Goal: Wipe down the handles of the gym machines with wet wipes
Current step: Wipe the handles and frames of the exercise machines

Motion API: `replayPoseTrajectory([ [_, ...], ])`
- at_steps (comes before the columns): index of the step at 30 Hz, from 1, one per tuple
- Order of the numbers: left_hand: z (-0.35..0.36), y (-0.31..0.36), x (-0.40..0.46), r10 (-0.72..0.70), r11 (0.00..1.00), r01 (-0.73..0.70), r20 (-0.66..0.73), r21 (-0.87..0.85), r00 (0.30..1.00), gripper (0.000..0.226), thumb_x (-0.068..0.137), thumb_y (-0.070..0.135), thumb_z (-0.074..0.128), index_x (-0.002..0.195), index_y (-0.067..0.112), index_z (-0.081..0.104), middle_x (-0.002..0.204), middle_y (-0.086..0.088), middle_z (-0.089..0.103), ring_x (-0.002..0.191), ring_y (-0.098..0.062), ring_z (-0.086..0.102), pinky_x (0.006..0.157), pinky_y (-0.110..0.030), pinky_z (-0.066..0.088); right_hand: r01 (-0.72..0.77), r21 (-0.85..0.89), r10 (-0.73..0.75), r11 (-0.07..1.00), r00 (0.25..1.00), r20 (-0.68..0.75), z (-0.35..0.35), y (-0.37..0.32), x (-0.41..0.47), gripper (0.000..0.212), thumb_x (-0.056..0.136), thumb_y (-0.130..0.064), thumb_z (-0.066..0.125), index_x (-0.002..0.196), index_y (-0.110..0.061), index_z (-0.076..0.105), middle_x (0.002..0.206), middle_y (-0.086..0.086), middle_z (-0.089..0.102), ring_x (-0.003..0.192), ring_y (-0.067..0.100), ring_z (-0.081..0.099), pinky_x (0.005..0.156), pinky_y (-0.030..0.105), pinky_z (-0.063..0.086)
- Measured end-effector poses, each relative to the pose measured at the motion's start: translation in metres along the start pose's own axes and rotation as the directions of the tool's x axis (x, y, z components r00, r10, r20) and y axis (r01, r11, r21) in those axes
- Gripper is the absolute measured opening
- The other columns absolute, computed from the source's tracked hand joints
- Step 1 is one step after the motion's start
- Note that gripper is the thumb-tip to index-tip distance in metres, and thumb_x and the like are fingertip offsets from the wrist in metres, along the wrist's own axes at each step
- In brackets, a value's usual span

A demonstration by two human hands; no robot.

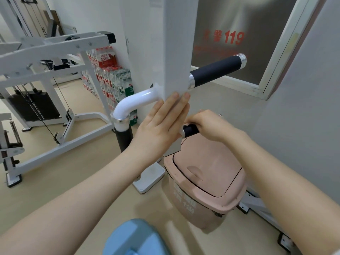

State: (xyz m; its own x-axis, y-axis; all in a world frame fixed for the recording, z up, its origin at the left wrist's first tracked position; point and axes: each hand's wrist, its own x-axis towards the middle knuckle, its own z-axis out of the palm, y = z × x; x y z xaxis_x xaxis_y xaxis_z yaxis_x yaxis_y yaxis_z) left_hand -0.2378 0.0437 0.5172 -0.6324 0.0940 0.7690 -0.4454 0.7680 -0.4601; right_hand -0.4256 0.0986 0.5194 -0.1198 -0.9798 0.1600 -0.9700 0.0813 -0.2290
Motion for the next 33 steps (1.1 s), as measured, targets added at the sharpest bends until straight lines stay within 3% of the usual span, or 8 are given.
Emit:
replayPoseTrajectory([
  [3, 0.0, 0.004, 0.0, -0.013, 0.999, 0.013, -0.004, 0.031, 1.0, 0.053, 0.082, 0.015, 0.062, 0.129, 0.002, 0.043, 0.14, -0.012, 0.045, 0.132, -0.028, 0.03, 0.113, -0.038, 0.015, -0.174, -0.024, 0.168, 0.984, 0.971, -0.173, 0.006, 0.018, -0.009, 0.037, 0.081, -0.005, 0.042, 0.1, -0.027, 0.066, 0.091, 0.005, 0.063, 0.093, 0.03, 0.052, 0.081, 0.035, 0.042],
  [7, -0.002, 0.006, 0.0, -0.023, 1.0, 0.023, -0.012, 0.011, 1.0, 0.054, 0.081, 0.016, 0.065, 0.129, 0.002, 0.043, 0.141, -0.009, 0.037, 0.131, -0.029, 0.03, 0.113, -0.039, 0.015, 0.053, 0.076, -0.038, 0.996, 0.981, -0.193, 0.023, -0.022, -0.019, 0.044, 0.069, -0.008, 0.029, 0.094, -0.008, 0.065, 0.091, 0.015, 0.065, 0.088, 0.032, 0.055, 0.077, 0.034, 0.038],
  [12, -0.007, 0.006, 0.0, -0.016, 1.0, 0.016, 0.017, 0.005, 1.0, 0.055, 0.08, 0.013, 0.065, 0.129, 0.001, 0.044, 0.14, -0.013, 0.044, 0.132, -0.029, 0.029, 0.114, -0.039, 0.013, -0.114, -0.069, 0.094, 0.991, 0.964, -0.247, 0.01, 0.012, -0.025, 0.042, 0.083, 0.0, 0.035, 0.107, -0.019, 0.063, 0.11, 0.007, 0.066, 0.11, 0.025, 0.054, 0.113, 0.033, 0.008],
  [15, -0.007, 0.009, 0.0, -0.033, 0.999, 0.033, 0.012, 0.013, 0.999, 0.054, 0.079, 0.01, 0.063, 0.129, 0.001, 0.045, 0.141, -0.012, 0.044, 0.132, -0.028, 0.029, 0.114, -0.038, 0.014, -0.249, -0.037, 0.209, 0.968, 0.877, -0.433, 0.021, 0.026, -0.042, 0.046, 0.077, -0.002, 0.031, 0.108, -0.011, 0.063, 0.11, 0.011, 0.066, 0.113, 0.031, 0.054, 0.112, 0.04, 0.016],
  [19, -0.007, 0.011, 0.002, -0.037, 0.999, 0.037, 0.003, 0.023, 0.999, 0.05, 0.081, 0.011, 0.058, 0.128, 0.001, 0.045, 0.139, -0.013, 0.047, 0.131, -0.028, 0.03, 0.114, -0.039, 0.014, -0.045, -0.087, -0.008, 0.995, 0.853, -0.522, 0.049, -0.013, -0.042, 0.048, 0.074, -0.001, 0.024, 0.099, -0.006, 0.064, 0.104, 0.009, 0.067, 0.109, 0.033, 0.058, 0.099, 0.042, 0.04],
  [24, -0.006, 0.006, 0.001, -0.036, 0.999, 0.036, 0.023, 0.006, 0.999, 0.048, 0.082, 0.011, 0.054, 0.128, 0.0, 0.046, 0.14, -0.013, 0.046, 0.132, -0.028, 0.029, 0.114, -0.038, 0.013, -0.223, -0.152, 0.101, 0.963, 0.82, -0.564, 0.046, 0.002, -0.039, 0.049, 0.072, -0.001, 0.026, 0.101, -0.012, 0.064, 0.103, 0.003, 0.069, 0.109, 0.027, 0.06, 0.109, 0.041, 0.015],
  [29, -0.008, 0.005, 0.001, -0.055, 0.997, 0.058, 0.057, -0.054, 0.997, 0.049, 0.082, 0.018, 0.052, 0.127, -0.001, 0.049, 0.141, -0.014, 0.045, 0.133, -0.028, 0.028, 0.113, -0.038, 0.013, -0.039, -0.215, -0.096, 0.976, 0.808, -0.581, 0.063, -0.013, -0.042, 0.048, 0.078, 0.006, 0.029, 0.112, -0.001, 0.063, 0.115, 0.012, 0.066, 0.109, 0.032, 0.061, 0.102, 0.04, 0.033],
  [33, -0.007, 0.005, 0.002, -0.065, 0.994, 0.07, 0.061, -0.083, 0.996, 0.05, 0.081, 0.017, 0.049, 0.128, -0.001, 0.047, 0.141, -0.015, 0.044, 0.133, -0.029, 0.028, 0.114, -0.037, 0.011, -0.356, 0.123, 0.364, 0.926, 0.759, -0.54, 0.059, 0.005, -0.043, 0.065, 0.076, 0.013, 0.037, 0.138, -0.009, 0.041, 0.147, 0.007, 0.038, 0.14, 0.026, 0.026, 0.115, 0.039, 0.007],
])
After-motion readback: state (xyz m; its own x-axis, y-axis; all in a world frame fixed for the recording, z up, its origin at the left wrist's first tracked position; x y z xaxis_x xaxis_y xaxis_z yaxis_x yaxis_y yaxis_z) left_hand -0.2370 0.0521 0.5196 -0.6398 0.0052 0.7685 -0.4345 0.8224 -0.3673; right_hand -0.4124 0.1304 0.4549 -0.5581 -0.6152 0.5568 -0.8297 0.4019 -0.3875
